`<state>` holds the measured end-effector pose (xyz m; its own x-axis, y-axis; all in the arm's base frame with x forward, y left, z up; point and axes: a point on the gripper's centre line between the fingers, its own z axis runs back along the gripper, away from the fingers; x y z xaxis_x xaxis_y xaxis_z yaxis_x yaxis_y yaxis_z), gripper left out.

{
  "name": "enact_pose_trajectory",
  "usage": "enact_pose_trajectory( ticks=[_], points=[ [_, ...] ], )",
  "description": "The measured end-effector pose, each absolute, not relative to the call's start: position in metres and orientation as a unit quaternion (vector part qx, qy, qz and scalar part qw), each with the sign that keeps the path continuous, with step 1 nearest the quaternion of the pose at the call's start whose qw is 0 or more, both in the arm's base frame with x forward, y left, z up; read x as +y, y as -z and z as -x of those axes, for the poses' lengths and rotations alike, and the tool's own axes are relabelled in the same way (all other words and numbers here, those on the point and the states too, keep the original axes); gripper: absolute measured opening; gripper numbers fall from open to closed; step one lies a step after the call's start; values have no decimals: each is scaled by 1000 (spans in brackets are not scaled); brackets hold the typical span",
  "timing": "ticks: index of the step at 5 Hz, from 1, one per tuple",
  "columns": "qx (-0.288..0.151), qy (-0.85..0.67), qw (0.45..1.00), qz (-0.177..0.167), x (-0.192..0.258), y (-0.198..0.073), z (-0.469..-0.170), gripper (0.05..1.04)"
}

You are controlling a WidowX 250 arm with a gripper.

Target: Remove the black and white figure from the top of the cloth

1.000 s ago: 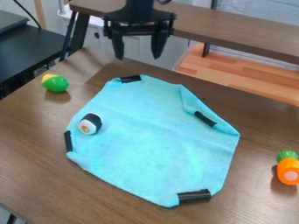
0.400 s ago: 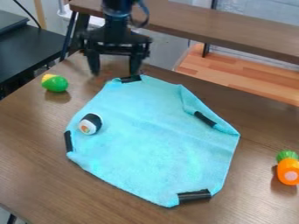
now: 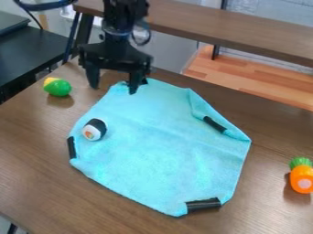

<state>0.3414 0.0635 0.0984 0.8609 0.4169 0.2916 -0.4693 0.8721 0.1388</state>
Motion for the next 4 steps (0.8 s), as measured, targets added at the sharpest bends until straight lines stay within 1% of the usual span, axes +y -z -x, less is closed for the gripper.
enact_pose_trajectory(
  ticks=[1, 2, 3, 4],
  points=[
    [-92, -187, 973, -99, 71, -81, -338, 999],
    [-61, -144, 984, -82, 79, -70, -334, 999],
    [-54, -124, 988, -72, 92, -65, -331, 999],
    [-66, -113, 989, -68, 100, -61, -330, 999]
  ],
)
